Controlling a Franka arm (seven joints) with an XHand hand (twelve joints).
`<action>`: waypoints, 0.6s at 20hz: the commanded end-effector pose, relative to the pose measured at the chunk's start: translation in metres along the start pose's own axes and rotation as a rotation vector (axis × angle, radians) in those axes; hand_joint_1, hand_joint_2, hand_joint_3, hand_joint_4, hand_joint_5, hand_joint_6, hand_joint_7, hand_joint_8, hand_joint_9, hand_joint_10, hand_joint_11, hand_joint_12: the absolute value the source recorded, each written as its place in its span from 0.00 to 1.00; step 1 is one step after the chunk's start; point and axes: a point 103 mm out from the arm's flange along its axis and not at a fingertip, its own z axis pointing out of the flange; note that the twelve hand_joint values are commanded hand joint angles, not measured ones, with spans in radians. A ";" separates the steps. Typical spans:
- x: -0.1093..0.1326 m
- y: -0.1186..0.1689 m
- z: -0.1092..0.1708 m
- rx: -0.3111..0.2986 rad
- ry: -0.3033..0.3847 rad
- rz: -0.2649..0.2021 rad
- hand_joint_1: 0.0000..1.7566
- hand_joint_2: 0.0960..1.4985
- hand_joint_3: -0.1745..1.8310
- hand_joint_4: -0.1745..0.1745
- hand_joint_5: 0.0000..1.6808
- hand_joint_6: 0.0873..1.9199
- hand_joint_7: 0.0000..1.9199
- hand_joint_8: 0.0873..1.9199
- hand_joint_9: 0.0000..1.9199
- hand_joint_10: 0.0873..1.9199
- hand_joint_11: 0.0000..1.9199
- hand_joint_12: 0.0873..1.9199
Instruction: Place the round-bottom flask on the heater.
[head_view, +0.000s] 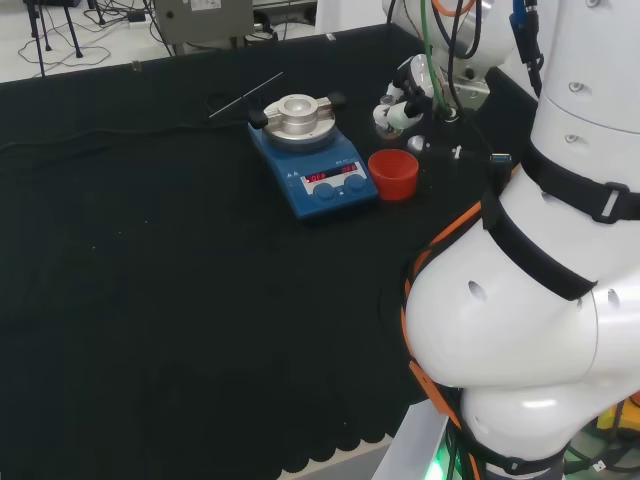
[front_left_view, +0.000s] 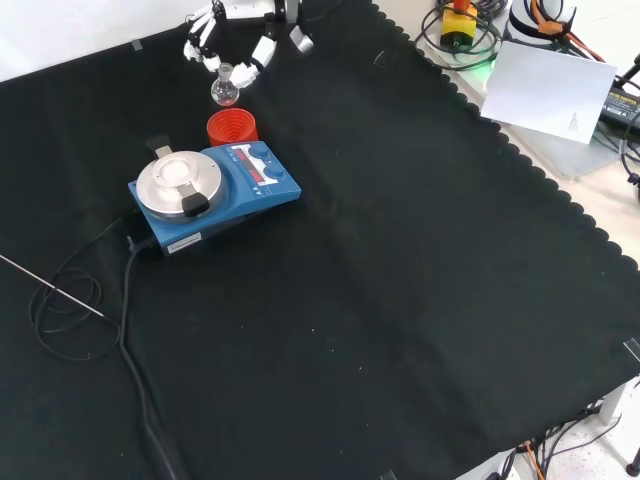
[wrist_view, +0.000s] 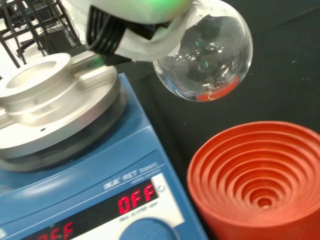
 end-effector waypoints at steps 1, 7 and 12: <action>0.007 -0.001 -0.003 -0.005 -0.012 0.002 0.63 0.41 0.48 0.62 0.66 0.52 0.30 0.28 0.40 0.26 0.19 0.66; 0.014 0.017 -0.013 -0.006 -0.002 0.000 0.63 0.41 0.48 0.61 0.66 0.52 0.30 0.28 0.40 0.26 0.20 0.66; 0.032 0.035 -0.012 -0.002 0.006 -0.022 0.63 0.41 0.48 0.61 0.66 0.52 0.30 0.28 0.40 0.26 0.20 0.66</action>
